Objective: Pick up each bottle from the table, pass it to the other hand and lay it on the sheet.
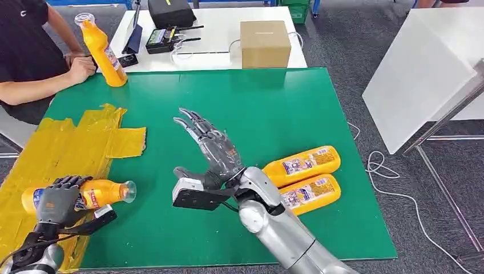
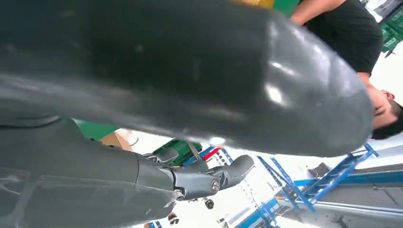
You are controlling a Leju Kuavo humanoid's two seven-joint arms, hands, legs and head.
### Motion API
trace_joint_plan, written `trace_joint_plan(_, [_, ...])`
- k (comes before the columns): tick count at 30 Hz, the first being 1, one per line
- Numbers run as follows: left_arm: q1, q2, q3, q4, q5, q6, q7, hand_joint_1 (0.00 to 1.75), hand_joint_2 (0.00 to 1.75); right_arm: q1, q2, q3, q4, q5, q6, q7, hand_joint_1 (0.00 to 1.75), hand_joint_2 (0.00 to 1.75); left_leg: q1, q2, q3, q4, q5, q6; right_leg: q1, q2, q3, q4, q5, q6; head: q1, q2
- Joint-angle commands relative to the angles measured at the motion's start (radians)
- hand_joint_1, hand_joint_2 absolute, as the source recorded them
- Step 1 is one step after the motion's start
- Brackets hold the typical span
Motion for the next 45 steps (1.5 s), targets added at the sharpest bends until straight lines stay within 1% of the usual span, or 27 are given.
trace_joint_plan(1, [-0.138,0.045,-0.039,0.274,-0.076,0.025,0.060,1.75,1.75,-0.066,-0.033,0.061,0.079,-0.015,0.006,-0.012,0.00,0.00,0.002,0.000,0.002,-0.001,0.001,-0.001,0.002,-0.001,0.002,-0.001,0.001,-0.001,0.000,0.000])
trace_joint_plan(5, [-0.185,0.049,-0.043,0.348,-0.090,0.030,0.073,1.75,1.75,-0.070,-0.033,0.071,0.088,-0.016,0.009,-0.013,0.00,0.00,0.002,0.000,0.003,-0.001,0.001,-0.001,0.001,-0.001,0.003,0.000,0.001,-0.001,0.000,0.000])
trace_joint_plan(8, [-0.196,0.049,-0.049,0.380,-0.094,0.026,0.062,1.75,1.75,-0.070,-0.035,0.076,0.087,-0.017,0.011,-0.014,0.00,0.00,0.004,0.001,0.004,-0.002,0.002,-0.002,0.004,-0.001,0.004,-0.002,0.002,-0.002,0.000,0.000])
trace_joint_plan(9, [-0.199,0.047,-0.049,0.390,-0.090,0.016,0.056,0.00,1.75,-0.071,-0.035,0.077,0.086,-0.018,0.011,-0.014,0.00,0.00,0.004,0.001,0.004,-0.001,0.002,-0.002,0.004,-0.001,0.004,-0.002,0.003,-0.003,0.000,0.000])
trace_joint_plan(12, [-0.187,0.052,-0.071,0.389,-0.109,0.013,0.044,0.00,1.75,-0.074,-0.035,0.081,0.085,-0.020,0.017,-0.014,0.00,0.00,0.005,0.001,0.004,-0.002,0.004,-0.004,0.005,0.000,0.004,-0.002,0.004,-0.005,0.000,0.000])
trace_joint_plan(13, [-0.185,0.056,-0.078,0.393,-0.131,0.016,0.073,0.00,1.75,-0.075,-0.034,0.082,0.085,-0.022,0.019,-0.012,0.00,0.00,0.004,0.001,0.004,-0.001,0.003,-0.005,0.004,0.000,0.004,0.000,0.003,-0.004,0.000,0.000])
trace_joint_plan(14, [-0.184,0.055,-0.084,0.394,-0.140,0.018,0.082,0.00,0.00,-0.075,-0.034,0.084,0.087,-0.024,0.020,-0.011,0.00,0.00,0.005,0.003,0.004,-0.002,0.005,-0.005,0.005,0.001,0.004,-0.002,0.005,-0.005,0.000,0.000])
trace_joint_plan(16, [-0.183,0.057,-0.090,0.393,-0.148,0.020,0.082,0.00,0.00,-0.077,-0.034,0.085,0.088,-0.025,0.021,-0.011,0.00,0.00,0.005,0.002,0.005,-0.002,0.005,-0.006,0.005,0.001,0.004,-0.001,0.005,-0.008,0.000,0.000])
trace_joint_plan(21, [-0.175,0.057,-0.090,0.383,-0.139,0.018,0.073,0.00,0.00,-0.076,-0.032,0.087,0.091,-0.027,0.022,-0.010,0.00,0.00,0.006,0.002,0.005,-0.003,0.007,-0.008,0.005,0.001,0.004,-0.002,0.006,-0.008,0.000,0.000])
trace_joint_plan(25, [-0.176,0.040,-0.076,0.374,-0.106,0.032,0.055,0.00,0.00,-0.074,-0.031,0.089,0.096,-0.027,0.019,-0.007,0.00,0.00,0.005,0.001,0.006,-0.002,0.006,-0.008,0.005,0.000,0.005,-0.001,0.005,-0.007,0.000,0.000])
trace_joint_plan(26, [-0.178,0.033,-0.071,0.367,-0.097,0.036,0.053,0.00,0.00,-0.073,-0.031,0.090,0.099,-0.026,0.018,-0.006,0.00,0.00,0.008,0.002,0.005,-0.004,0.007,-0.008,0.007,0.000,0.006,-0.005,0.008,-0.007,0.000,0.000])
trace_joint_plan(29, [-0.152,0.006,-0.038,0.278,-0.067,0.036,0.037,0.00,0.00,-0.069,-0.030,0.091,0.107,-0.023,0.012,-0.004,0.00,0.00,0.005,-0.001,0.005,-0.002,0.006,-0.008,0.004,-0.001,0.006,-0.001,0.005,-0.007,0.000,0.000])
trace_joint_plan(31, [-0.119,-0.042,0.052,0.151,-0.026,0.036,-0.013,0.00,0.00,-0.065,-0.031,0.091,0.109,-0.020,0.005,-0.003,0.00,0.00,0.005,-0.001,0.005,-0.002,0.006,-0.008,0.005,-0.001,0.006,-0.001,0.005,-0.007,0.000,0.000])
trace_joint_plan(32, [-0.119,-0.042,0.052,0.151,-0.026,0.036,-0.013,0.00,0.00,-0.065,-0.031,0.091,0.109,-0.020,0.005,-0.003,0.00,0.00,0.004,-0.002,0.005,-0.002,0.006,-0.008,0.004,-0.001,0.005,-0.001,0.005,-0.007,0.000,0.000])
trace_joint_plan(33, [-0.109,-0.088,0.123,0.077,0.034,0.036,-0.075,0.00,0.00,-0.060,-0.032,0.089,0.108,-0.018,-0.001,-0.001,0.00,0.00,0.007,-0.001,0.005,-0.004,0.007,-0.007,0.007,-0.002,0.007,-0.005,0.007,-0.007,-0.001,0.000])
trace_joint_plan(34, [-0.120,-0.134,0.196,0.042,0.116,0.036,-0.164,0.00,0.00,-0.053,-0.033,0.088,0.103,-0.014,-0.007,0.001,0.00,0.00,0.005,-0.002,0.004,-0.002,0.006,-0.007,0.005,-0.003,0.005,-0.002,0.005,-0.007,0.000,0.000])
trace_joint_plan(35, [-0.120,-0.134,0.196,0.042,0.116,0.036,-0.164,0.00,0.00,-0.053,-0.033,0.088,0.103,-0.014,-0.007,0.001,0.00,0.00,0.006,-0.003,0.004,-0.002,0.007,-0.007,0.006,-0.004,0.006,-0.004,0.006,-0.007,0.000,0.000])
trace_joint_plan(36, [-0.140,-0.171,0.225,0.030,0.255,0.036,-0.269,0.00,0.00,-0.043,-0.034,0.086,0.097,-0.007,-0.010,0.005,0.00,0.00,0.005,-0.005,0.003,-0.002,0.007,-0.007,0.006,-0.006,0.006,-0.004,0.005,-0.007,0.000,0.000])
trace_joint_plan(37, [-0.144,-0.172,0.216,0.028,0.281,0.036,-0.278,0.00,0.00,-0.041,-0.034,0.086,0.095,-0.005,-0.011,0.006,0.00,0.00,0.005,-0.005,0.002,-0.001,0.007,-0.007,0.006,-0.006,0.004,-0.003,0.005,-0.007,0.000,0.000])
trace_joint_plan(38, [-0.135,-0.171,0.190,-0.007,0.310,0.036,-0.257,0.00,0.00,-0.038,-0.036,0.086,0.091,-0.001,-0.011,0.008,0.00,0.00,0.006,-0.006,0.001,-0.001,0.007,-0.007,0.007,-0.007,0.005,-0.004,0.006,-0.007,0.000,0.000])
trace_joint_plan(40, [-0.130,-0.176,0.165,-0.049,0.414,0.036,-0.265,0.00,0.00,-0.033,-0.034,0.084,0.090,0.004,-0.010,0.011,0.00,0.00,0.005,-0.005,0.000,-0.001,0.007,-0.008,0.006,-0.005,0.003,-0.003,0.005,-0.007,0.000,0.000])
trace_joint_plan(43, [-0.134,-0.183,0.157,-0.083,0.480,0.025,-0.262,0.00,0.00,-0.030,-0.033,0.083,0.090,0.009,-0.011,0.013,0.00,0.00,0.007,-0.003,0.001,-0.002,0.006,-0.008,0.007,-0.006,0.004,-0.006,0.006,-0.007,0.000,0.000])
trace_joint_plan(45, [-0.143,-0.191,0.164,-0.093,0.519,0.013,-0.258,0.00,0.00,-0.028,-0.032,0.083,0.090,0.011,-0.013,0.014,0.00,0.00,0.005,-0.004,-0.001,0.000,0.006,-0.008,0.005,-0.005,0.000,-0.002,0.004,-0.007,0.000,0.000])
